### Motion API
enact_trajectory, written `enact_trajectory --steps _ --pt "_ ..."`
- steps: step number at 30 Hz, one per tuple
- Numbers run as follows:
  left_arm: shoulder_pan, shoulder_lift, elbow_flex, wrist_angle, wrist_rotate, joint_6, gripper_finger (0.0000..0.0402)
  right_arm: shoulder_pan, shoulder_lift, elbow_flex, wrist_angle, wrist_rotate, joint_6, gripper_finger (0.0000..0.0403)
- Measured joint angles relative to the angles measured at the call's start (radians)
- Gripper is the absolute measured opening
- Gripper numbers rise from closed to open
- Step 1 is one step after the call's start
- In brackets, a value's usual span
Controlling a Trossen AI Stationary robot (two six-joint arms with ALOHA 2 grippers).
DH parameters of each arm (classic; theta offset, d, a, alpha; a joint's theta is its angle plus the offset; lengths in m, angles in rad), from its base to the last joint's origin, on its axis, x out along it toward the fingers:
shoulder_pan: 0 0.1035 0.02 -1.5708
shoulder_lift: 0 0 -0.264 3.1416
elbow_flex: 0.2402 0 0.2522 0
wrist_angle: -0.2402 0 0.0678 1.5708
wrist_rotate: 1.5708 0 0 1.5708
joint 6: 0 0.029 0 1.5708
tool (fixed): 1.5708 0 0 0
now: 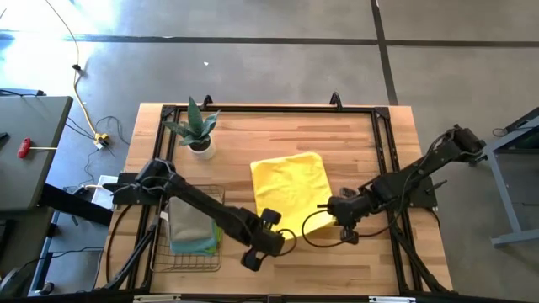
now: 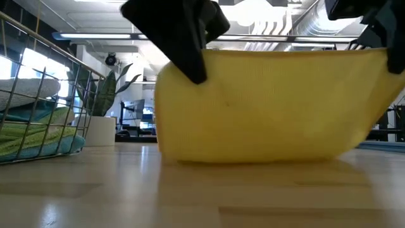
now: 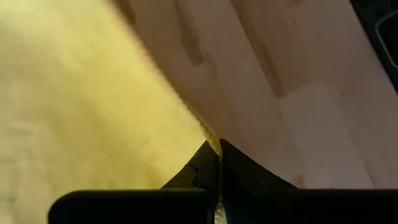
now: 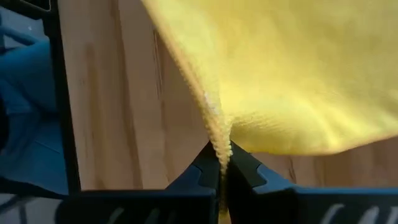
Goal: Fold microfiber towels
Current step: Fold the yellow microfiber towel
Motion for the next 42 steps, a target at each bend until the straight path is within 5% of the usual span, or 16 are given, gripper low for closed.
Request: enact_trajectory --steps 5,15,27,36,42 --pt "0.025 -0.01 0.001 -0.024 -0.022 0.026 0.0 -0.031 0.0 0.0 -0.021 0.064 -0.119 0.0" --pt "0.162 -0.004 0.001 -0.234 -0.233 0.007 0.0 -0.237 0.045 0.0 -0.096 0.269 -0.43 0.0" --pt "0.309 0.042 0.0 -0.247 -0.242 0.018 0.0 -0.485 0.231 0.0 -0.04 0.428 -0.662 0.0" --pt "0.368 0.08 -0.001 -0.288 -0.247 0.019 0.0 -0.576 0.264 0.0 0.075 0.403 -0.79 0.0" --pt "0.399 0.078 0.0 -0.328 -0.344 0.005 0.0 -0.619 0.264 0.0 0.081 0.403 -0.828 0.0"
